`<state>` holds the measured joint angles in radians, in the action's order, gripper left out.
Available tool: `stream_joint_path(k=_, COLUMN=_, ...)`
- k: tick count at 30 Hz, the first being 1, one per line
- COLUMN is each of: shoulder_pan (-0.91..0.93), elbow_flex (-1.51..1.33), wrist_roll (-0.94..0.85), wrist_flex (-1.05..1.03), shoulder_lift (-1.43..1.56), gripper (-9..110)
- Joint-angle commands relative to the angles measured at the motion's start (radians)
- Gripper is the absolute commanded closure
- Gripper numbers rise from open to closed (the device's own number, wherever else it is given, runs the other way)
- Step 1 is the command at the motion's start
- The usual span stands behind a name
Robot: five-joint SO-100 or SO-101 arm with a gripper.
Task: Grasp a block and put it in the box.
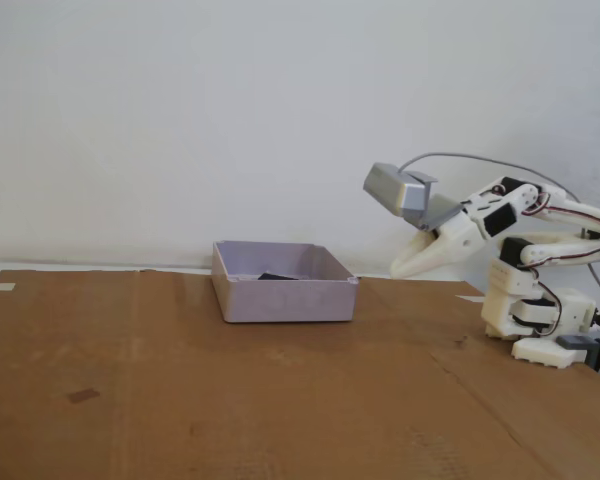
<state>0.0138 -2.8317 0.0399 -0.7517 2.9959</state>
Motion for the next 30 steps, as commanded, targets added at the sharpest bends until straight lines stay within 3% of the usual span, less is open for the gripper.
stream_joint_path(k=1, shoulder_pan=-0.008, elbow_flex=0.011, wrist_roll=0.005, wrist_flex=0.02, shoulder_lift=0.055, gripper=101)
stream_joint_path(k=30, shoulder_pan=-0.008, elbow_flex=-0.275, wrist_roll=0.005, wrist_flex=0.008, shoulder_lift=0.357, gripper=101)
